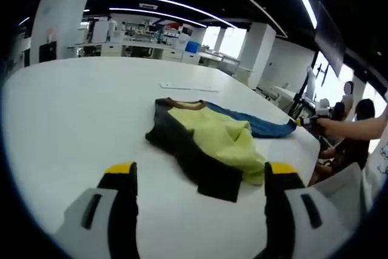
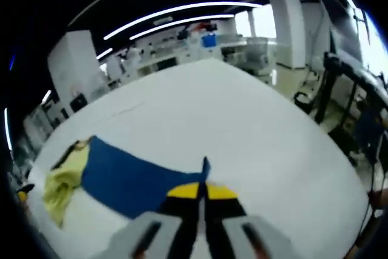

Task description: Fold the garment on the visible template until the final outline fits inside the template.

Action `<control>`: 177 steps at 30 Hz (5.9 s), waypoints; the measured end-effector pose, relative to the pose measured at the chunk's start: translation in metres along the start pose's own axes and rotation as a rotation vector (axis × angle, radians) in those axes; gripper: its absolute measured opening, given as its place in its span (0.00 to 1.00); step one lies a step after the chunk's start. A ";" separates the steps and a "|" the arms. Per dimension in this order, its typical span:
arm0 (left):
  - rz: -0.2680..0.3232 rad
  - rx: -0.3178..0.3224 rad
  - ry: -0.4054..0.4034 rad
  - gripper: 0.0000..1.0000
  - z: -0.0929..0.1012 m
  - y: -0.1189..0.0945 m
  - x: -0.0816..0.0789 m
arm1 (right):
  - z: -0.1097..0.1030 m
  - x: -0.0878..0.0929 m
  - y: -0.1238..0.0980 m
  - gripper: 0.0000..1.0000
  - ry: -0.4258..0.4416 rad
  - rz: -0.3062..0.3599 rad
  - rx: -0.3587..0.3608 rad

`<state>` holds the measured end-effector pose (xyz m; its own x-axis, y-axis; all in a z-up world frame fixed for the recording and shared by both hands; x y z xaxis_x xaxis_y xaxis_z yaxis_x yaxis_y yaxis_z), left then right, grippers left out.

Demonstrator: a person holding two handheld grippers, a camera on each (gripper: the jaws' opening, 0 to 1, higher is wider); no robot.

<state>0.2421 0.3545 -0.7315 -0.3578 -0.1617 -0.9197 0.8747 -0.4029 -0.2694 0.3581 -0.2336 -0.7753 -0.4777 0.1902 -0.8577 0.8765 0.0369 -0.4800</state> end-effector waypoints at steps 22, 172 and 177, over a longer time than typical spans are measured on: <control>-0.014 -0.041 -0.045 0.84 -0.005 0.009 0.007 | 0.020 -0.032 0.057 0.00 -0.090 -0.052 0.011; -0.349 -0.034 0.418 0.01 -0.048 -0.006 0.047 | -0.096 0.012 -0.047 0.92 -0.181 -0.089 -0.548; -0.339 -0.039 0.411 0.11 -0.049 -0.007 0.049 | -0.098 0.014 -0.048 0.92 -0.181 -0.096 -0.550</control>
<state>0.2344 0.3937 -0.7883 -0.4713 0.3410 -0.8134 0.7467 -0.3364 -0.5738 0.3152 -0.1365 -0.7466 -0.5165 -0.0076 -0.8563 0.7079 0.5588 -0.4320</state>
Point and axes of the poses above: the point that each gripper's makers call its tool centre point, and the gripper's own axes: y roughly forward along the fingers, z roughly to its right, x roughly out of its underside, the point moved 5 cm from there along -y, roughly backward along the fingers, and after that the axes turned 10 degrees about z, right-handed, at the moved point
